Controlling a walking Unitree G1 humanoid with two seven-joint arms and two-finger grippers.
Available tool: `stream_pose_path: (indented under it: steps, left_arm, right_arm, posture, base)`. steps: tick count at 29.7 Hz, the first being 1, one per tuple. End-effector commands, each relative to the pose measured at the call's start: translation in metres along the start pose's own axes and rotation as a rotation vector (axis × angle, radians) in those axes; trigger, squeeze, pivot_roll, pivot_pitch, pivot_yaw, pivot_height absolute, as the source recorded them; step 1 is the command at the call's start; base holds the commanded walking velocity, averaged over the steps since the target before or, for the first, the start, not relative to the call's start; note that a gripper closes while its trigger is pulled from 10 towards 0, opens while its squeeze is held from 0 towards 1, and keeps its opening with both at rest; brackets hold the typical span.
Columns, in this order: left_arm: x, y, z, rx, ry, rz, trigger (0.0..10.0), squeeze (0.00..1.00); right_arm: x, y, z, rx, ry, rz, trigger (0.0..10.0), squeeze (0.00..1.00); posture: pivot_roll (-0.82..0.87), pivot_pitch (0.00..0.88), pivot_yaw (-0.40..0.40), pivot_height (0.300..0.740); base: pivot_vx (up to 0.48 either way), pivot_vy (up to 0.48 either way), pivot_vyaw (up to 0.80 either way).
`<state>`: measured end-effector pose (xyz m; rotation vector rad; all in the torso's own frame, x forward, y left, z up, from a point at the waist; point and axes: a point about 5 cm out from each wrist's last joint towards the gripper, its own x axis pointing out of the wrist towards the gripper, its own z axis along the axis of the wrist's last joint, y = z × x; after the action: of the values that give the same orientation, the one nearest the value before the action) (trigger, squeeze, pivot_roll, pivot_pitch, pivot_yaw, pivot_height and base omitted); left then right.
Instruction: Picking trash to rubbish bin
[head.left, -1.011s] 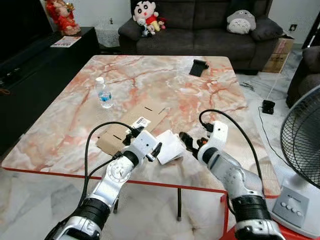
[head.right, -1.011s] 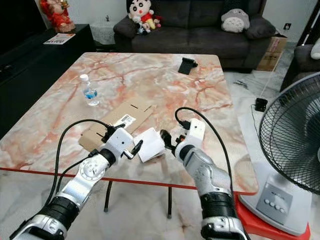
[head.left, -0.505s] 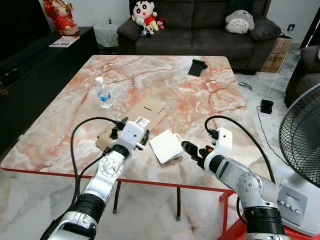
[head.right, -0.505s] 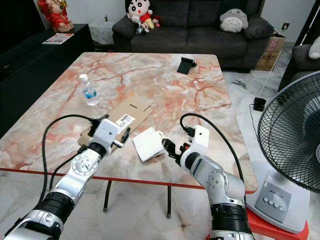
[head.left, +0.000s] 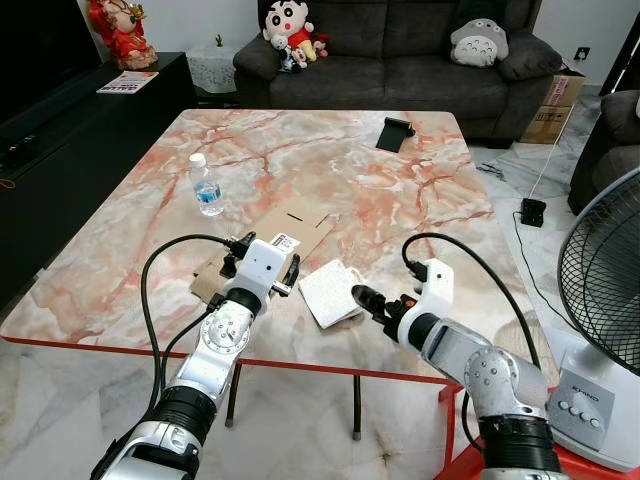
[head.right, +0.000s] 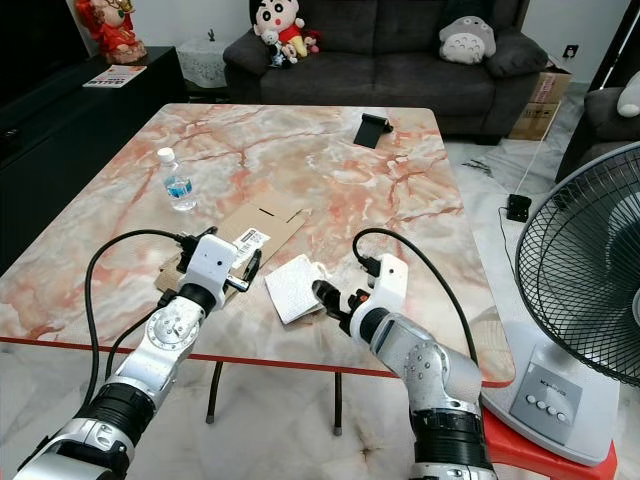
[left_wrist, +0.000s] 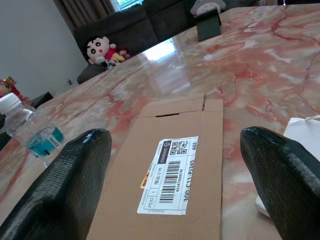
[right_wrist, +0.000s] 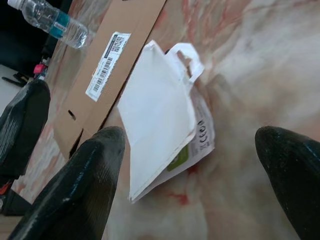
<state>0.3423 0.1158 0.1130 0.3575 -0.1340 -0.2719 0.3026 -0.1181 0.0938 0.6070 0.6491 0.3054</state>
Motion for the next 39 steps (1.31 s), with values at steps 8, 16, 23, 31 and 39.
stream_pose_path:
  steps: [8,16,23,31,39]
  left_arm:
    - [0.002,0.001,0.004,-0.017,-0.024,0.005,10.0,0.0]
    - [0.001,-0.003,0.005,-0.039,-0.039,-0.003,10.0,0.0]
    - [0.001,-0.006,0.007,-0.046,-0.044,-0.013,10.0,0.0]
    - [0.001,-0.006,0.007,-0.045,-0.046,-0.014,10.0,0.0]
    - [0.001,-0.005,0.007,-0.044,-0.044,-0.015,10.0,0.0]
  right_arm:
    - [0.009,0.002,-0.006,0.001,0.019,-0.009,10.0,0.0]
    - [0.019,0.014,-0.004,0.05,-0.02,0.035,10.0,0.0]
    - [0.022,0.024,0.006,0.076,-0.054,0.077,10.0,0.0]
    - [0.026,0.026,0.0,0.059,-0.03,0.083,10.0,0.0]
    - [0.026,0.023,-0.002,0.027,-0.019,0.067,10.0,0.0]
  posture:
    - [0.05,0.019,0.015,0.74]
    - [0.06,0.02,0.014,0.74]
    - [0.06,0.016,0.014,0.74]
    - [0.07,0.015,0.012,0.74]
    - [0.07,0.015,0.012,0.74]
  base:
    - [0.0,0.0,0.0]
    - [0.0,0.0,0.0]
    - [0.0,0.0,0.0]
    - [0.0,0.0,0.0]
    - [0.0,0.0,0.0]
